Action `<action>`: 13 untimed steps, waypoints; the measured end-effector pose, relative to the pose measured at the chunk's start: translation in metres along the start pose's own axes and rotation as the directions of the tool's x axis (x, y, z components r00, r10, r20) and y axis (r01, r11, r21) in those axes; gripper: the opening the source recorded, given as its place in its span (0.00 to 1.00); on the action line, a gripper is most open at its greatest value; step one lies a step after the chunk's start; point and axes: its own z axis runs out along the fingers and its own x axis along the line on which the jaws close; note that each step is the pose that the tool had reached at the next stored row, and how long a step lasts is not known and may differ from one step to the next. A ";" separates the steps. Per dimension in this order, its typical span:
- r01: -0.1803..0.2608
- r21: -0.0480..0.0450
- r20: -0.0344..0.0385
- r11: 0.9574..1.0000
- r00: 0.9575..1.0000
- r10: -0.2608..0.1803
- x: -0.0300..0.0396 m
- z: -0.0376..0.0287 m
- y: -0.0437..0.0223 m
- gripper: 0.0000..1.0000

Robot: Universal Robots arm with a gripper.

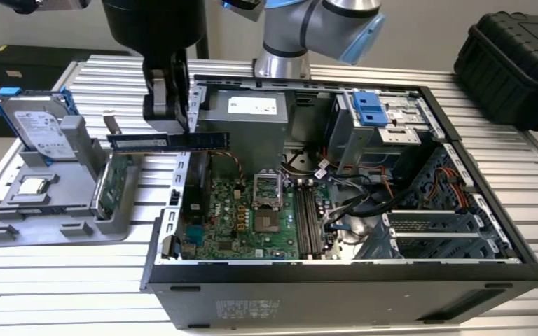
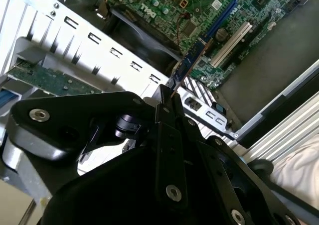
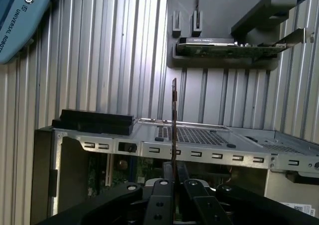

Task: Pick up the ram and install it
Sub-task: 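Pick up the ram and move it above insertion slot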

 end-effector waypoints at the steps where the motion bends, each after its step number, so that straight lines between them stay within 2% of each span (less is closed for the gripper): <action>1: 0.000 0.000 0.000 1.000 1.000 0.000 0.0000 0.0000 -0.0007 0.00; 13: 0.000 0.000 0.000 1.000 1.000 0.000 0.0005 0.0000 -0.0082 0.00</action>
